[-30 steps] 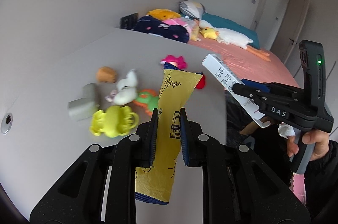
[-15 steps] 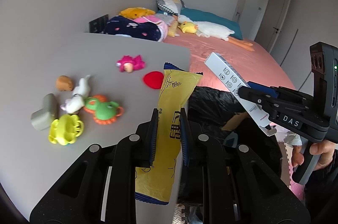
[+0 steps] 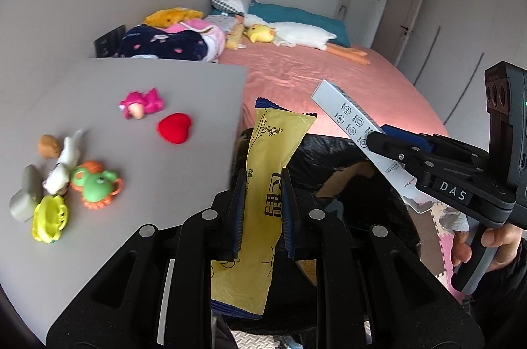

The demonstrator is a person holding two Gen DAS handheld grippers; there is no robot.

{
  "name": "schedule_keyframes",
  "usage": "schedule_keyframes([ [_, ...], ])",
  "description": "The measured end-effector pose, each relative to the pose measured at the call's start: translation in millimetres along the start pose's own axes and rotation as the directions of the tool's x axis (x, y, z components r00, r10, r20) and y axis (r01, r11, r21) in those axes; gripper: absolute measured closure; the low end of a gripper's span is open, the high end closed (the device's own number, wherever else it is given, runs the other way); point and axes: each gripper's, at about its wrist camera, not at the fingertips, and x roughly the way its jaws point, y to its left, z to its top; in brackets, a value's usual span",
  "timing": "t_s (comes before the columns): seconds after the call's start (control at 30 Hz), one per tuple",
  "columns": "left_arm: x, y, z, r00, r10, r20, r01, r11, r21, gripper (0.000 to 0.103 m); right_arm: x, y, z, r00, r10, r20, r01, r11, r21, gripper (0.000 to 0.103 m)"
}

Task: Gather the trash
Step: 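Drop the wrapper and white box into the trash bag with both grippers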

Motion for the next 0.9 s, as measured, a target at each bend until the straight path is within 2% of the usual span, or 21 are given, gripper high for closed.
schedule_keyframes([
  [0.27,11,-24,7,0.999,-0.053,-0.012,0.053,0.997,0.047,0.082,-20,-32,-4,0.998,-0.065,0.026,0.064,0.996,0.057,0.074],
  [0.3,15,-27,8,0.997,-0.066,-0.03,0.067,0.996,0.057,0.061,-22,-36,-4,0.997,-0.071,0.028,0.069,0.995,0.065,0.063],
  [0.33,18,-31,9,0.996,-0.074,-0.04,0.077,0.995,0.06,0.014,-25,-40,-4,0.995,-0.092,0.037,0.089,0.993,0.081,0.034],
  [0.37,19,-34,8,0.996,-0.079,-0.034,0.081,0.995,0.063,0.007,-30,-44,-4,0.99,-0.128,0.067,0.12,0.987,0.109,0.021],
  [0.4,18,-38,7,0.997,-0.073,-0.006,0.073,0.994,0.083,0.006,-33,-47,-5,0.985,-0.147,0.087,0.136,0.983,0.123,0.015],
  [0.47,20,-46,5,0.998,-0.061,0.0,0.06,0.991,0.122,0.006,-42,-56,-5,0.977,-0.177,0.118,0.156,0.974,0.167,0.015],
  [0.53,22,-51,5,0.997,-0.082,-0.012,0.083,0.988,0.129,0.006,-47,-63,-5,0.974,-0.181,0.134,0.151,0.967,0.204,0.015],
  [0.9,20,-58,3,0.997,-0.074,-0.013,0.075,0.985,0.153,0.006,-54,-70,-3,0.972,-0.175,0.153,0.137,0.963,0.231,0.015],
])
